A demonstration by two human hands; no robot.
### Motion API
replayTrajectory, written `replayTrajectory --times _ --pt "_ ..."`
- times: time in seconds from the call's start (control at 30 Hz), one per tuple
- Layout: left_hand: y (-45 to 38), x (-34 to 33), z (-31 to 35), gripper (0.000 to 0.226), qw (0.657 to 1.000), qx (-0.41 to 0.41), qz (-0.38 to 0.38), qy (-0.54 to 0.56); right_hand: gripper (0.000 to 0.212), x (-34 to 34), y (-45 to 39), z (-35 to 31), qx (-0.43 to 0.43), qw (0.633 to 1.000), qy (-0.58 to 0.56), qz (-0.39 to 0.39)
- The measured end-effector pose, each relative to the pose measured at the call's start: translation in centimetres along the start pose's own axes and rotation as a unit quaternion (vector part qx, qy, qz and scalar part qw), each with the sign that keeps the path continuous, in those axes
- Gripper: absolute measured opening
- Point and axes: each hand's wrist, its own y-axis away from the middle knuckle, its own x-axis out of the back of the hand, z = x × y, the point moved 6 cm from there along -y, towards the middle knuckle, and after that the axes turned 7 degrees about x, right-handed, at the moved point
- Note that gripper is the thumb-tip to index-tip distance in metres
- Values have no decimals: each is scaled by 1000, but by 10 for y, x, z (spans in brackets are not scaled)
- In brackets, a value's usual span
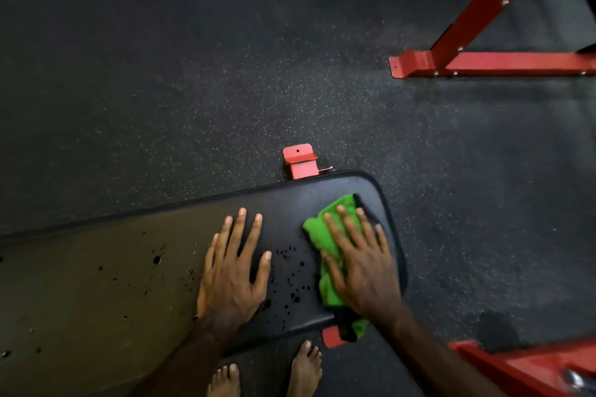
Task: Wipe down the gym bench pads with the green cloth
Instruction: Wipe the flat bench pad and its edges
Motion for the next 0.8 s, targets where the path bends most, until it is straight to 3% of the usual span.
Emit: replayTrajectory --times 0.13,0.2,0.33,0.4,0.47,0.53,0.6,0.67,0.8 --pt "0 -2 -1 68 1000 -3 1 -6 65 7 -48 31 -161 986 -13 38" --pt "0 -2 -1 67 1000 -2 6 -6 65 2 -62 13 -184 982 -24 35" --pt "0 -1 -1 68 1000 -2 5 -15 65 -8 -13 -37 7 1000 -9 -19" --pt "-1 -1 -2 68 1000 -1 -1 -18 65 -10 17 -29 56 998 -3 -38" --pt "-2 -2 -1 68 1000 -1 1 -15 65 -5 19 3 0 1000 18 -18" --pt "-1 -3 -2 68 1000 0 2 -14 64 0 -2 26 -118 993 13 17" --pt "0 -2 -1 68 1000 -2 5 -17 63 2 -34 26 -207 977 -19 48" --pt "0 -2 -1 68 1000 -1 6 -18 63 -1 -56 9 -233 970 -39 52" --pt "0 -1 -1 68 1000 -4 9 -11 64 -5 -29 -31 -45 999 -12 8"
